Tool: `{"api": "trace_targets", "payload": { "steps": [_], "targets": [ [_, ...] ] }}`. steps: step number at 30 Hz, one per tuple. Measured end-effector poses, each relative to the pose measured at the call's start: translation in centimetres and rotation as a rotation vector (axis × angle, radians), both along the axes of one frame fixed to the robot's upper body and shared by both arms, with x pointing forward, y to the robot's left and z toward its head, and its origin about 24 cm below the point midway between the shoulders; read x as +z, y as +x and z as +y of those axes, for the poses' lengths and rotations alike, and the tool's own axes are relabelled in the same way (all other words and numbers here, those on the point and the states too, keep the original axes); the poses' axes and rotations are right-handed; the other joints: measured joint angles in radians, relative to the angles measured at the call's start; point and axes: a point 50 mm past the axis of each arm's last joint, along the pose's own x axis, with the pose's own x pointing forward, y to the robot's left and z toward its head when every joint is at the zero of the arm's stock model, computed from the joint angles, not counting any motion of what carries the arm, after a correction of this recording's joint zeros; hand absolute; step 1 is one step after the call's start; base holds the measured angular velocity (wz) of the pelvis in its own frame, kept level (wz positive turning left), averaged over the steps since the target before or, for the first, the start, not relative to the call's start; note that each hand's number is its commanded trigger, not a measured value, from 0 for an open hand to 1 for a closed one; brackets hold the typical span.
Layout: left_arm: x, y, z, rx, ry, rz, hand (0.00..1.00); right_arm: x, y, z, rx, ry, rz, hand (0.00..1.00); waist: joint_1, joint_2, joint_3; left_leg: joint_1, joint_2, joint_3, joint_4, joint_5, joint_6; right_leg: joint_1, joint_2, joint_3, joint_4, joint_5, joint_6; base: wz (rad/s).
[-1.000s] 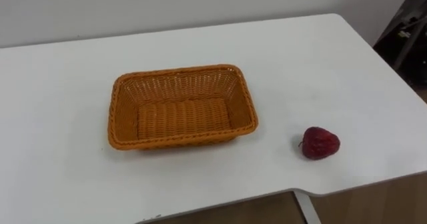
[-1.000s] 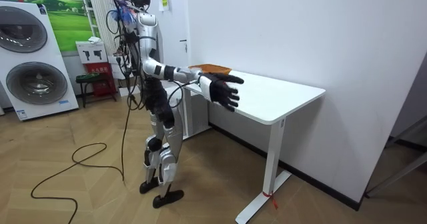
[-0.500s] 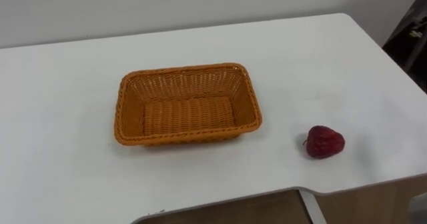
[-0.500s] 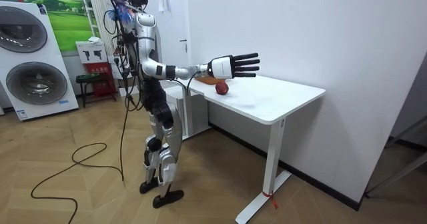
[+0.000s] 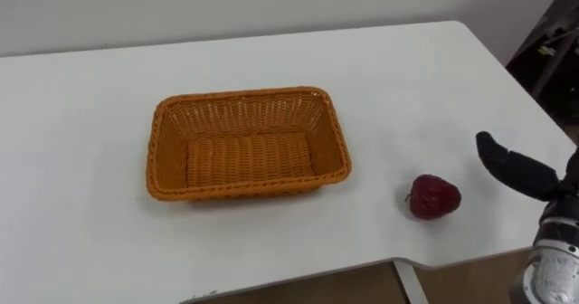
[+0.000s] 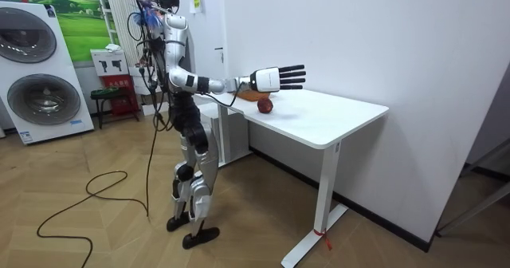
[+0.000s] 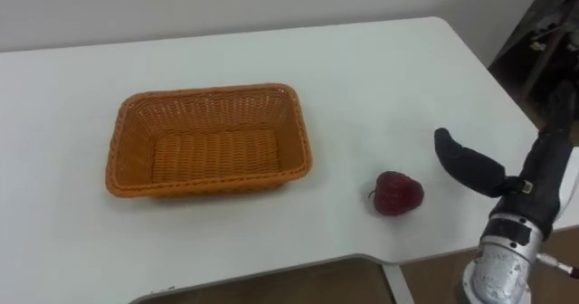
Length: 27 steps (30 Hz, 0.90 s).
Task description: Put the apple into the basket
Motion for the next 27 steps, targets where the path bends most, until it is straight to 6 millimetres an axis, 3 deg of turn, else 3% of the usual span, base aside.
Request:
{"api": "trace_targets", "payload": {
  "steps": [12, 27],
  "targets": [
    [0.0, -0.3, 0.1, 0.001, -0.002, 0.01, 0.0, 0.3, 0.2, 1.2, 0.132, -0.079, 0.035, 0.0, 0.01, 0.028, -0.0009, 0.009, 0.0, 0.002, 0.0, 0.0, 0.0, 0.002, 0.0, 0.002, 0.01, 0.001, -0.001, 0.0],
    [-0.1, -0.9, 0.1, 0.008, -0.005, 0.041, 0.0, 0.0, 0.3, 1.8, 0.217, -0.113, 0.071, 0.0, 0.01, 0.016, -0.0015, -0.001, 0.002, 0.005, 0.004, 0.0, 0.0, -0.006, 0.001, 0.003, 0.006, 0.001, -0.003, 0.0]
  ]
}}
